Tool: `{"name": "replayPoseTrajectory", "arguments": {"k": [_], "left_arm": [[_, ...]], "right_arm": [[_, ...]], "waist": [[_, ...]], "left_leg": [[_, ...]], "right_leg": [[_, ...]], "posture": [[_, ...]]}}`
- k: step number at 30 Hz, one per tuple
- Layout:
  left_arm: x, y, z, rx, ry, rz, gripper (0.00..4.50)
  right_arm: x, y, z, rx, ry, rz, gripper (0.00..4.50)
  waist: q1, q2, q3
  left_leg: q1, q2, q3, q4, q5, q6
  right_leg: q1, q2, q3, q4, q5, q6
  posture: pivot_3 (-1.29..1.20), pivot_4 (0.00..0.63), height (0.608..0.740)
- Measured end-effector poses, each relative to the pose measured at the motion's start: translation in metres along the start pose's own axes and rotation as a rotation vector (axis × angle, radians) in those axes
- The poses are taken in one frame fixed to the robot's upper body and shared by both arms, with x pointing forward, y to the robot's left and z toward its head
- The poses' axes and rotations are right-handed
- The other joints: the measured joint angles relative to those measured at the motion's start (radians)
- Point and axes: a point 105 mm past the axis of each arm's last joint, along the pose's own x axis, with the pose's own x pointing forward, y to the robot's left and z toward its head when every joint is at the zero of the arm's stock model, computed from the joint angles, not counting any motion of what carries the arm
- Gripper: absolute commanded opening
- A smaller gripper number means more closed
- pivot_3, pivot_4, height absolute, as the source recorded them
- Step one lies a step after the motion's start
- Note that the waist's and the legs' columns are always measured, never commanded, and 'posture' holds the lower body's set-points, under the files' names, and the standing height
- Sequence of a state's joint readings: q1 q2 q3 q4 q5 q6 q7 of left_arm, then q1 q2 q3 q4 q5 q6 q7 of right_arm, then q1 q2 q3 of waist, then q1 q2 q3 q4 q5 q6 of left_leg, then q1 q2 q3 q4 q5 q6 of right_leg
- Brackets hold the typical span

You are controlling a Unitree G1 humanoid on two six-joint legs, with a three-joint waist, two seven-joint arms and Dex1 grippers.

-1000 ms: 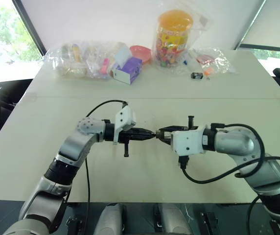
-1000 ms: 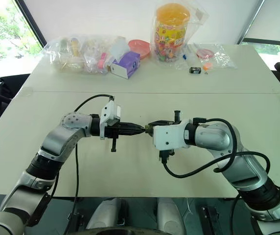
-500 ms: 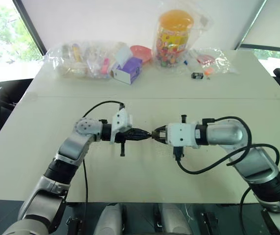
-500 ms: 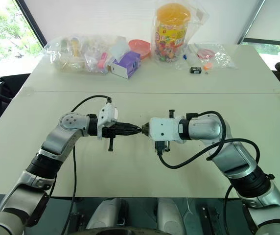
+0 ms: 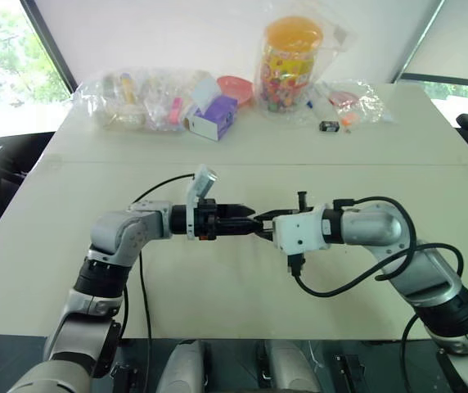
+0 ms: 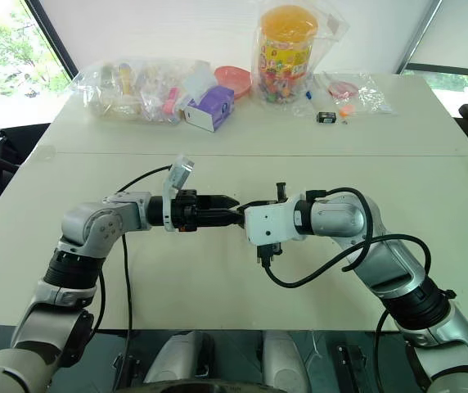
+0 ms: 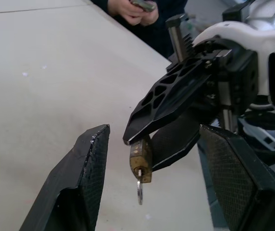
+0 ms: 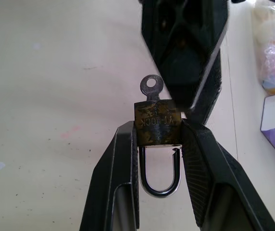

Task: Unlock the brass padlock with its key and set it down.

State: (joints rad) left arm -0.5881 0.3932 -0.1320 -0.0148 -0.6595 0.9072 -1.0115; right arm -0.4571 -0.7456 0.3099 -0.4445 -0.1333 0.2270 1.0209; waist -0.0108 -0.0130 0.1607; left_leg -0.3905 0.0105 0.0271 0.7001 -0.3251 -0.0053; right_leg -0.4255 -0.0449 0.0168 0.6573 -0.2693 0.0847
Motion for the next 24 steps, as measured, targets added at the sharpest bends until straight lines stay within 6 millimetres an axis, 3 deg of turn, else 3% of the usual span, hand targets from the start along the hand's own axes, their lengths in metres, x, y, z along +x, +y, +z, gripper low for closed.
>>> {"name": "replayPoseTrajectory", "arguments": {"k": [6,9,13,22,24], "left_arm": [[0.0021,0.0075,-0.0073,0.029,0.029,0.044,3.03],[0.0017,0.0085,-0.0075,0.031,0.029,0.047,2.17],[0.0024,0.0083,-0.0076,0.028,0.019,0.030,0.12],[0.0027,0.0094,-0.0085,0.020,0.014,0.026,0.05],[0.0021,0.0089,-0.0091,0.021,0.020,0.020,0.00]], "right_arm": [[0.0001,-0.0008,0.0001,-0.005,0.001,-0.008,0.68],[0.0002,-0.0011,0.0002,-0.006,0.001,-0.010,0.68],[0.0006,-0.0025,-0.0029,-0.007,0.016,-0.024,0.68],[0.0011,-0.0022,-0.0032,-0.002,0.022,-0.022,0.68],[0.0010,-0.0008,-0.0023,0.022,0.020,-0.016,1.71]], "waist": [[0.000,0.000,0.000],[0.000,0.000,0.000],[0.001,0.000,0.000],[0.000,0.000,0.000],[0.000,0.000,0.000]], "left_leg": [[0.000,0.000,0.000,0.000,0.000,0.000],[0.000,0.000,0.000,0.000,0.000,0.000],[0.000,0.000,0.000,0.000,0.000,0.000],[0.000,0.000,0.000,0.000,0.000,0.000],[0.000,0.000,0.000,0.000,0.000,0.000]], "right_leg": [[0.000,0.000,0.000,0.000,0.000,0.000],[0.000,0.000,0.000,0.000,0.000,0.000],[0.000,0.000,0.000,0.000,0.000,0.000],[0.000,0.000,0.000,0.000,0.000,0.000],[0.000,0.000,0.000,0.000,0.000,0.000]], "posture": [[0.00,0.150,0.735],[0.00,0.150,0.735],[0.00,0.150,0.735],[0.00,0.150,0.735],[0.00,0.150,0.735]]}}
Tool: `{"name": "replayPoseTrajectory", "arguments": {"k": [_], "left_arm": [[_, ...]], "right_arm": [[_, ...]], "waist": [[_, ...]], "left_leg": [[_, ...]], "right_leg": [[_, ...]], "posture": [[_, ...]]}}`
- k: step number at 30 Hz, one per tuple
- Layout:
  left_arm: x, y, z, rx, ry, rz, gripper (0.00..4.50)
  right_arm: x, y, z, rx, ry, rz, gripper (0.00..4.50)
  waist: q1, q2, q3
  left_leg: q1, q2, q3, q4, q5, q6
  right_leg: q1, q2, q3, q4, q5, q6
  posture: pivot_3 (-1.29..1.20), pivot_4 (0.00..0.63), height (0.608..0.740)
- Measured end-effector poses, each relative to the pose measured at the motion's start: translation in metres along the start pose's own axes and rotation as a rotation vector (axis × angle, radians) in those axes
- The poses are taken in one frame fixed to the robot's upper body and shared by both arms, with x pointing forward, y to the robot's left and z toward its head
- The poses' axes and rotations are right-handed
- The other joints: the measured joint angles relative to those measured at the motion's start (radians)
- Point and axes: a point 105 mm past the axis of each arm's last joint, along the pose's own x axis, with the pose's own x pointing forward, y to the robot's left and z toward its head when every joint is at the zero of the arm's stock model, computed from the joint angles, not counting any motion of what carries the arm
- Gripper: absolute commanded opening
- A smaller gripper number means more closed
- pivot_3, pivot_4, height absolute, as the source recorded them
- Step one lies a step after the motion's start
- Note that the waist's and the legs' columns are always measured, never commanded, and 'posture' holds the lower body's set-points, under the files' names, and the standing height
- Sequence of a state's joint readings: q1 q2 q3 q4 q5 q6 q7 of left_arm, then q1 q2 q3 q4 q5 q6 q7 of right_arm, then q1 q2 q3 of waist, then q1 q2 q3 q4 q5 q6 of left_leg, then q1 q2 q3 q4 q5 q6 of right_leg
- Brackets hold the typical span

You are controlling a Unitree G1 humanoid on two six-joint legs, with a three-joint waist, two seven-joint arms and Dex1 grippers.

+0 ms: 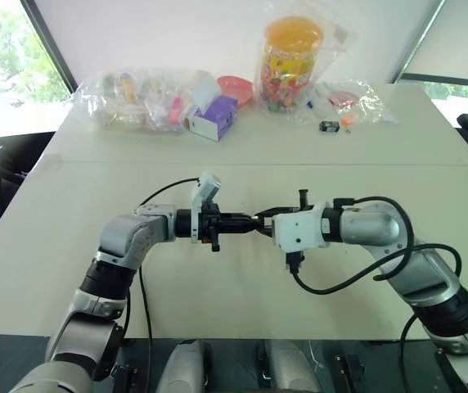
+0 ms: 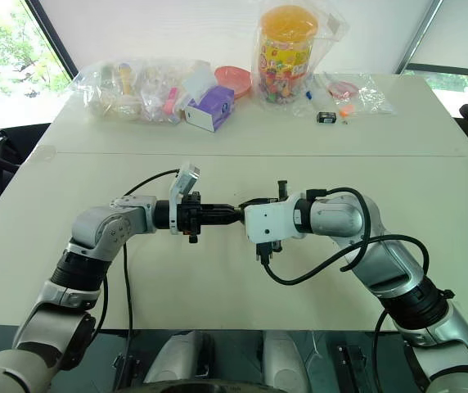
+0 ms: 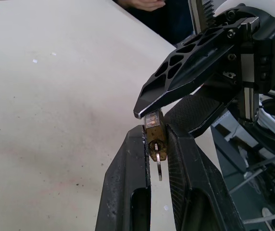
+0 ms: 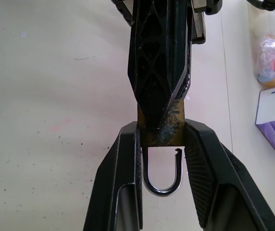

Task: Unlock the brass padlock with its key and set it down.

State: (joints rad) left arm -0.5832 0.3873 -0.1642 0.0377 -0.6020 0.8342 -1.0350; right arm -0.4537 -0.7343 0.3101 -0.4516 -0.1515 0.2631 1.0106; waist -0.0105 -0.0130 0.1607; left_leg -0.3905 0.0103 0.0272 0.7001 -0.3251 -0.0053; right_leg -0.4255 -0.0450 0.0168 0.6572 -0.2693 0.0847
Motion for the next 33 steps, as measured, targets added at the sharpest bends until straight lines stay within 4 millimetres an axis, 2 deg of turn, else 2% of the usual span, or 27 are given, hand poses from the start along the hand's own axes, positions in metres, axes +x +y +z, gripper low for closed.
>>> {"name": "replayPoseTrajectory", "arguments": {"k": [1,3,6,8,9,11,17,26,33], "left_arm": [[-0.001,0.001,-0.001,0.007,0.009,0.007,0.00],[-0.004,0.002,-0.002,0.018,0.019,0.012,0.00],[-0.011,0.002,-0.002,0.033,0.036,0.003,0.00],[-0.013,0.001,-0.002,0.047,0.041,-0.006,0.00],[-0.014,0.000,-0.002,0.049,0.044,-0.015,0.00],[-0.013,-0.001,-0.003,0.048,0.048,-0.031,0.00],[-0.011,-0.003,0.000,0.050,0.043,-0.053,0.00],[-0.007,0.000,0.009,0.030,0.017,-0.053,0.00],[-0.010,-0.002,0.013,0.007,-0.005,-0.059,0.00]], "right_arm": [[0.000,0.001,0.003,0.019,-0.013,0.007,2.05],[-0.002,0.005,0.006,0.049,-0.030,0.014,3.07],[-0.010,0.001,0.001,0.156,-0.024,-0.029,4.45],[-0.018,-0.009,0.000,0.235,-0.035,-0.089,4.45],[-0.023,-0.016,0.001,0.275,-0.051,-0.132,4.13],[-0.028,-0.023,0.001,0.318,-0.062,-0.183,3.20],[-0.024,-0.026,-0.001,0.407,-0.078,-0.241,0.03],[-0.009,-0.012,-0.003,0.433,-0.060,-0.211,0.03],[-0.003,-0.004,-0.014,0.448,-0.027,-0.210,0.03]], "waist": [[0.000,0.000,0.000],[0.000,0.000,0.000],[0.001,0.000,0.000],[0.001,0.000,0.000],[0.001,0.000,0.000],[0.001,0.000,0.000],[0.000,0.000,0.000],[0.000,0.000,0.000],[0.000,0.000,0.000]], "left_leg": [[0.000,0.000,0.000,0.000,0.000,0.000],[0.000,0.000,0.000,0.000,0.000,0.000],[0.000,0.000,0.000,0.000,0.000,0.000],[0.000,0.000,0.000,0.000,0.000,0.000],[0.000,0.000,0.000,0.000,0.000,0.000],[0.000,0.000,0.000,0.000,0.000,0.000],[0.000,0.000,0.000,0.000,0.000,0.000],[0.000,0.000,0.000,0.000,0.000,0.000],[0.000,0.000,0.000,0.000,0.000,0.000]], "right_leg": [[0.000,0.000,0.000,0.000,0.000,0.000],[0.000,0.000,0.000,0.000,0.000,0.000],[0.000,0.000,0.000,0.000,0.000,0.000],[0.000,0.000,0.000,0.000,0.000,0.000],[0.000,0.000,0.000,0.000,0.000,0.000],[0.000,0.000,0.000,0.000,0.000,0.000],[0.000,0.000,0.000,0.000,0.000,0.000],[0.000,0.000,0.000,0.000,0.000,0.000],[0.000,0.000,0.000,0.000,0.000,0.000]], "posture": [[0.00,0.150,0.735],[0.00,0.150,0.735],[0.00,0.150,0.735],[0.00,0.150,0.735],[0.00,0.150,0.735],[0.00,0.150,0.735],[0.00,0.150,0.735],[0.00,0.150,0.735],[0.00,0.150,0.735]]}}
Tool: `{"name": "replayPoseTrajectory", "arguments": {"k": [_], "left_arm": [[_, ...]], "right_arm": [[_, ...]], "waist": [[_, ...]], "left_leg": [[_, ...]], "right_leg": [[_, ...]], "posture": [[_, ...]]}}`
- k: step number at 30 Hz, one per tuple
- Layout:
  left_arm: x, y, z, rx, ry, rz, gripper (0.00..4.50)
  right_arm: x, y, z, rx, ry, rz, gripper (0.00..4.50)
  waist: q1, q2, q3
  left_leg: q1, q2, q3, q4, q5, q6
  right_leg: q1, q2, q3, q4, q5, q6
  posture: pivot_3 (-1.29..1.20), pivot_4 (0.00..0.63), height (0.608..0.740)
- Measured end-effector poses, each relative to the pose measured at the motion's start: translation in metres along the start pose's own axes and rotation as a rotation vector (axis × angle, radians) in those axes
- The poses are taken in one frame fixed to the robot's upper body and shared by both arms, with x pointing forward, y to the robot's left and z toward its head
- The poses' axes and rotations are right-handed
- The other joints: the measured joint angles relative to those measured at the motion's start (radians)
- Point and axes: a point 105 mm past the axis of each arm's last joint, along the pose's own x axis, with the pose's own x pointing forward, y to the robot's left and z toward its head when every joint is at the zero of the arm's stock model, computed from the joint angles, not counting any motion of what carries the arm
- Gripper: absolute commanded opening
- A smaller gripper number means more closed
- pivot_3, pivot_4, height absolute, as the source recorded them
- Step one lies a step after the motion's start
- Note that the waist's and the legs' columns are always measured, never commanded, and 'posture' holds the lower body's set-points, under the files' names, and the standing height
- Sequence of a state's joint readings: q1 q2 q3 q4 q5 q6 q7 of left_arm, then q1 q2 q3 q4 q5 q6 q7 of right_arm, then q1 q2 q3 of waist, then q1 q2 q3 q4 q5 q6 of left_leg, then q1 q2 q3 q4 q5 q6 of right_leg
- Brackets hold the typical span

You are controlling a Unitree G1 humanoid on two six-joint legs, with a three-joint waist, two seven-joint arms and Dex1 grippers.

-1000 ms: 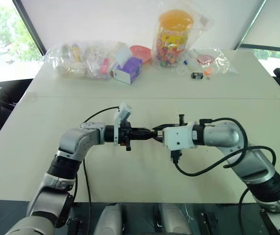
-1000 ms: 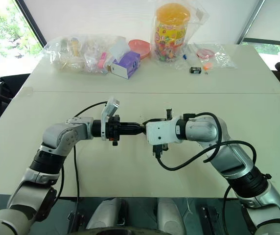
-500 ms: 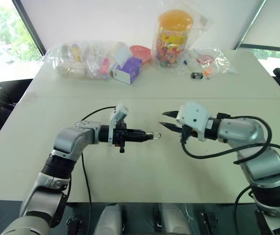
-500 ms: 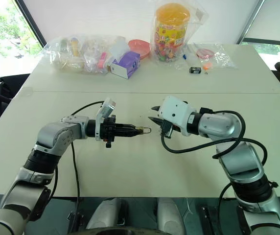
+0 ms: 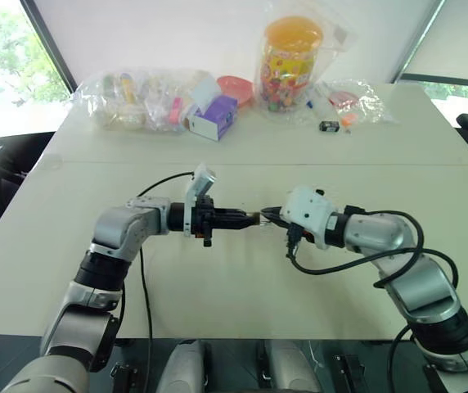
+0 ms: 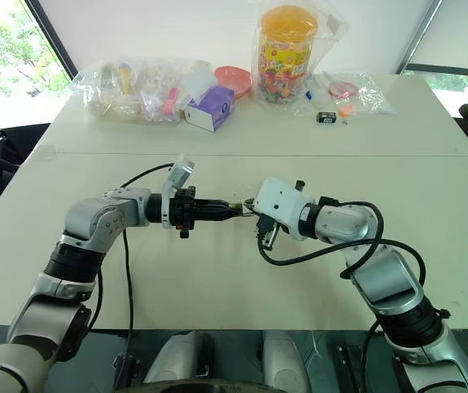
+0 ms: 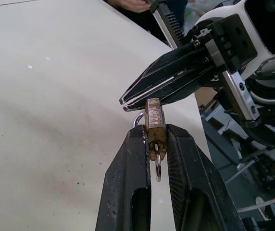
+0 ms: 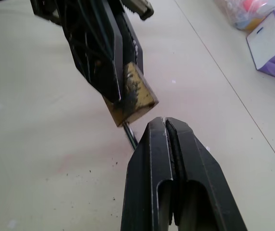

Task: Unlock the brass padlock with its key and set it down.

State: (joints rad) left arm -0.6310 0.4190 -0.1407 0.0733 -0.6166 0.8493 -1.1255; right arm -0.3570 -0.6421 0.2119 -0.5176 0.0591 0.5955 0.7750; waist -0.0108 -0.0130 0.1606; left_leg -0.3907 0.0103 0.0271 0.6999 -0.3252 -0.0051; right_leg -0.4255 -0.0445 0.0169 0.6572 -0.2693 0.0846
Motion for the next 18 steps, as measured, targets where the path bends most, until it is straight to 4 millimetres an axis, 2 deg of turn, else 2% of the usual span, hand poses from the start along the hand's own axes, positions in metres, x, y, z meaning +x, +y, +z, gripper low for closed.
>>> {"name": "replayPoseTrajectory", "arguments": {"k": [6,11,14,16,18], "left_arm": [[-0.001,-0.001,0.002,-0.003,-0.003,0.002,0.00],[0.000,0.000,0.002,0.017,-0.006,0.009,0.00],[0.005,0.004,-0.003,0.034,0.008,0.022,0.00],[0.016,0.011,-0.012,0.016,0.008,0.037,0.00],[0.025,0.018,-0.020,-0.012,0.007,0.056,0.00]], "right_arm": [[0.002,0.008,-0.021,0.025,0.048,0.022,0.03],[-0.008,0.009,-0.030,0.019,0.090,0.017,0.03],[-0.026,0.010,-0.038,0.012,0.140,-0.010,0.03],[-0.043,0.012,-0.042,0.023,0.179,-0.041,0.03],[-0.051,0.014,-0.038,0.035,0.181,-0.060,0.03]], "waist": [[0.001,0.000,0.000],[0.002,0.000,0.000],[0.008,0.000,0.000],[0.016,0.000,0.000],[0.021,0.000,0.000]], "left_leg": [[0.000,0.000,0.000,0.000,0.000,0.000],[0.000,0.000,0.000,0.000,0.000,0.000],[0.000,-0.001,0.000,0.000,0.000,0.000],[0.000,-0.001,0.000,0.000,0.000,0.000],[0.000,-0.001,0.000,0.000,0.000,0.000]], "right_leg": [[0.000,0.000,0.000,0.000,0.000,0.000],[0.000,0.000,0.000,0.000,0.000,0.000],[0.000,0.000,0.000,0.000,0.000,0.000],[0.000,0.000,0.000,-0.001,0.000,0.000],[0.001,0.001,0.000,-0.001,0.000,0.000]], "posture": [[0.00,0.150,0.735],[0.00,0.150,0.735],[0.00,0.150,0.735],[0.00,0.150,0.735],[0.00,0.150,0.735]]}}
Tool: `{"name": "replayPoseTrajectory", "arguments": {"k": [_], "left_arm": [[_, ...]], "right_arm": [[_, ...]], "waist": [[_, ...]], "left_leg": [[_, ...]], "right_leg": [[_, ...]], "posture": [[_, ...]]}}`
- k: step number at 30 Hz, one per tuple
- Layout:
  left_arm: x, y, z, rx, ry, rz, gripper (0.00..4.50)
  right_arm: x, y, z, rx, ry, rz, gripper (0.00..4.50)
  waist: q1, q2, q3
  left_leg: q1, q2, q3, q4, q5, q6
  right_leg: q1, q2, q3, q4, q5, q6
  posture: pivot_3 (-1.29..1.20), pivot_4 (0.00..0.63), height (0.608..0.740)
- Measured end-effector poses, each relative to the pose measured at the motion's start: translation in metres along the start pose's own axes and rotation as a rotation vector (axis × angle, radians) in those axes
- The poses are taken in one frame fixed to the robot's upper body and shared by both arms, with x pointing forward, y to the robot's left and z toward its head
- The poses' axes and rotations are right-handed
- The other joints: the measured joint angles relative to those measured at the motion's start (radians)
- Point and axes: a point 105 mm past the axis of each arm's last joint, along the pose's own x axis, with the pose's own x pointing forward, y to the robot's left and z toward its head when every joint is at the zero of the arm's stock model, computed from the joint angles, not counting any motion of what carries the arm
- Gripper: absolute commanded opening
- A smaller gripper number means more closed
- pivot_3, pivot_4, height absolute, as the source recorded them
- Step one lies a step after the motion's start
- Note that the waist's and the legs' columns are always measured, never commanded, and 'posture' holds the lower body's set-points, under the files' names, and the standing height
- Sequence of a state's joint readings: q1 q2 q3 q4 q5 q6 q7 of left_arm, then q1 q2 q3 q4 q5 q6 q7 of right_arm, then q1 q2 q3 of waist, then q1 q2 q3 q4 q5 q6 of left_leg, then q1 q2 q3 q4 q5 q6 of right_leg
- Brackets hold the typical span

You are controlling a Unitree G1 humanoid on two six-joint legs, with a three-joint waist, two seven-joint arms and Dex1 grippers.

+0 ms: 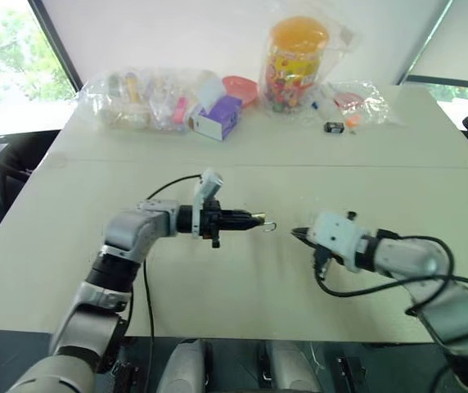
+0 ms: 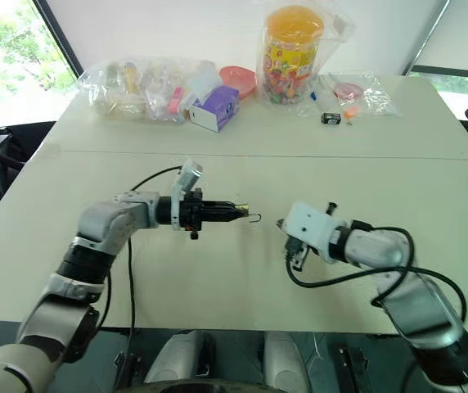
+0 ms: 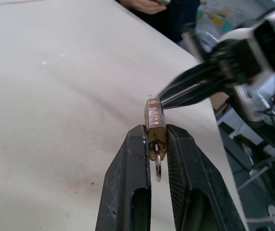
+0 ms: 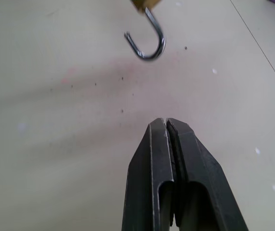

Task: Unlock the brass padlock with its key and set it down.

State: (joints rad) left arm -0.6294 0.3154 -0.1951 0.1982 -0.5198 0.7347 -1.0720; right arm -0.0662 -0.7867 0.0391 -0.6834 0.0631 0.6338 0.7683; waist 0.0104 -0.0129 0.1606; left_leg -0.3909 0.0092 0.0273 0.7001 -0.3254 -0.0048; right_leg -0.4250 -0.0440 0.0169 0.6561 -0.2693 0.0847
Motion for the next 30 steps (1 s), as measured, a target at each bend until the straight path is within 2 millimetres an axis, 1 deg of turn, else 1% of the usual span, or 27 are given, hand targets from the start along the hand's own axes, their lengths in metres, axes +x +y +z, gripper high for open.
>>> {"name": "replayPoseTrajectory", "arguments": {"k": [1,4,7,9,11,12,14,18,20,21,24,27,29,30], "left_arm": [[0.006,0.005,-0.005,-0.028,-0.003,0.016,0.00],[0.024,0.018,-0.014,-0.096,-0.003,0.047,0.00],[0.041,0.025,-0.016,-0.140,-0.007,0.063,0.00],[0.048,0.031,-0.020,-0.165,-0.011,0.088,0.00],[0.051,0.036,-0.026,-0.192,-0.010,0.111,1.00],[0.051,0.038,-0.026,-0.194,-0.016,0.113,1.32],[0.052,0.038,-0.025,-0.186,-0.017,0.105,2.24],[0.047,0.035,-0.017,-0.146,-0.022,0.073,4.40],[0.039,0.037,-0.014,-0.129,-0.017,0.080,4.40],[0.031,0.039,-0.013,-0.125,-0.009,0.089,4.40],[-0.001,0.043,-0.012,-0.107,0.009,0.120,4.40],[-0.029,0.030,-0.012,-0.016,0.057,0.092,4.40],[-0.040,0.022,-0.010,0.032,0.084,0.077,4.40],[-0.042,0.017,-0.008,0.046,0.086,0.059,4.40]], "right_arm": [[-0.006,0.001,0.003,0.003,-0.001,-0.014,0.03],[-0.015,0.004,0.011,0.008,-0.003,-0.043,0.03],[-0.018,0.004,0.016,0.013,-0.004,-0.069,0.03],[-0.019,0.004,0.017,0.022,0.003,-0.084,0.03],[-0.020,0.004,0.017,0.028,0.009,-0.095,0.00],[-0.020,0.005,0.016,0.034,0.015,-0.102,0.00],[-0.021,0.006,0.017,0.036,0.016,-0.107,0.00],[-0.022,0.008,0.017,0.041,0.021,-0.110,0.00],[-0.023,0.009,0.015,0.045,0.030,-0.109,0.00],[-0.023,0.009,0.014,0.046,0.037,-0.109,0.00],[-0.027,0.007,0.010,0.047,0.061,-0.112,0.00],[-0.033,0.010,0.003,0.034,0.106,-0.070,0.00],[-0.035,0.009,0.002,0.029,0.112,-0.061,0.00],[-0.035,0.009,0.003,0.026,0.107,-0.058,0.00]], "waist": [[0.001,0.000,0.000],[0.002,0.000,0.000],[0.001,0.000,0.000],[0.000,0.000,0.000],[-0.001,0.000,0.000],[0.000,0.000,0.000],[0.001,-0.001,0.000],[-0.002,-0.001,-0.001],[-0.007,-0.001,-0.001],[-0.011,-0.001,-0.001],[-0.024,-0.001,-0.001],[-0.021,-0.001,0.000],[-0.017,-0.001,0.000],[-0.013,-0.001,0.000]], "left_leg": [[0.000,0.000,0.000,0.000,0.000,0.000],[0.000,0.000,0.000,0.000,0.000,0.000],[0.000,0.000,0.000,0.000,0.000,0.000],[0.000,0.000,0.000,0.000,0.000,0.000],[0.000,0.000,0.000,0.000,0.000,0.000],[0.000,0.000,0.000,0.000,0.000,0.000],[0.000,0.000,0.000,0.000,0.000,0.000],[0.002,0.000,0.000,0.000,0.000,0.000],[0.002,0.001,0.000,0.000,0.000,0.000],[0.002,0.001,0.000,0.000,0.000,0.000],[0.002,0.002,0.000,-0.001,0.000,0.000],[0.001,0.002,-0.001,-0.001,0.000,0.000],[0.001,0.002,-0.001,-0.001,0.000,0.000],[0.001,0.001,-0.001,0.000,0.000,0.000]], "right_leg": [[0.000,0.000,0.000,0.000,0.000,0.000],[0.000,0.001,-0.001,0.000,0.000,0.000],[0.000,0.001,-0.001,0.000,0.000,0.000],[0.000,0.001,-0.001,0.000,0.000,0.000],[0.000,0.001,-0.001,0.000,0.000,0.000],[0.000,0.001,-0.001,0.000,0.000,0.000],[0.000,0.001,-0.001,0.000,0.000,0.000],[0.002,0.001,0.000,0.000,0.000,0.000],[0.002,0.002,0.000,0.000,0.000,0.000],[0.002,0.002,0.000,0.001,0.000,0.000],[0.001,0.003,0.000,0.001,0.000,0.000],[0.000,0.001,0.000,0.000,0.000,0.000],[0.001,0.000,0.000,0.000,0.000,0.000],[0.001,0.000,0.000,0.000,0.000,0.000]], "posture": [[0.00,0.150,0.735],[0.00,0.150,0.735],[0.00,0.150,0.735],[0.00,0.150,0.735],[0.00,0.150,0.735],[0.00,0.150,0.735],[0.00,0.150,0.735],[0.00,0.150,0.735],[0.00,0.150,0.735],[0.00,0.150,0.735],[0.00,0.150,0.735],[0.00,0.150,0.735],[0.00,0.150,0.735],[0.00,0.150,0.735]]}}
